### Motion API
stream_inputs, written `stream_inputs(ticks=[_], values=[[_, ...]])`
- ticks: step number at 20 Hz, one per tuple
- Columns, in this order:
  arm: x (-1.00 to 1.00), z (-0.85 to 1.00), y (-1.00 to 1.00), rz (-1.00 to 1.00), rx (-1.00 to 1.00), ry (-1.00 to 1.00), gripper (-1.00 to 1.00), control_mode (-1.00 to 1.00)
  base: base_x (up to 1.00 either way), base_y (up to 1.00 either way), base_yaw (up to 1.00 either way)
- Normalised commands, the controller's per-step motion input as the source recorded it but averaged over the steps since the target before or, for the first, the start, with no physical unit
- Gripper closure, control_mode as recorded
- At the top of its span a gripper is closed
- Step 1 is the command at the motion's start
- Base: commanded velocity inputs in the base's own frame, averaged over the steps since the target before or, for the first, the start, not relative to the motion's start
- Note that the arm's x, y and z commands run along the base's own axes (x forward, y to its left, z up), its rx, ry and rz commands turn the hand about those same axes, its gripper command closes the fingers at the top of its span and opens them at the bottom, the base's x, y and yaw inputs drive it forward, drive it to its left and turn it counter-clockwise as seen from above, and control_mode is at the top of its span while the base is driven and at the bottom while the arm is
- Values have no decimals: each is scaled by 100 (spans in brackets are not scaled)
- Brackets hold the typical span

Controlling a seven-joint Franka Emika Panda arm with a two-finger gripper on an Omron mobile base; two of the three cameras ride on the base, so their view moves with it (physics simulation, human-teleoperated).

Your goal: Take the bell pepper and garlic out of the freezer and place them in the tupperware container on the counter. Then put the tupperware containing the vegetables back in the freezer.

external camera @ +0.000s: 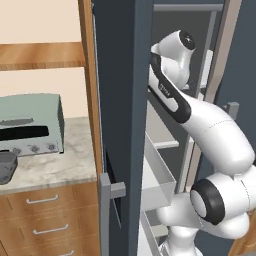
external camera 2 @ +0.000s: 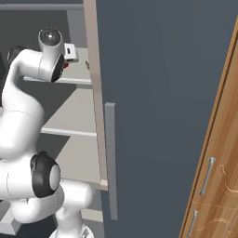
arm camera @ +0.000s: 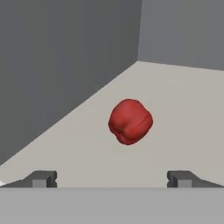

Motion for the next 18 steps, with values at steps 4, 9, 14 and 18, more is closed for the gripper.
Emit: stream_inputs(ticks=[4,9,14,18], values=[[47,-16,1,0,-1,0,-100,-100,0,0,0],[49,-7,8,0,0,1,-100,-100,0,0,0],[47,-7,11,-1,0,5,-100,-100,0,0,0],[34,-9,14,-2,0,9,-100,-100,0,0,0]])
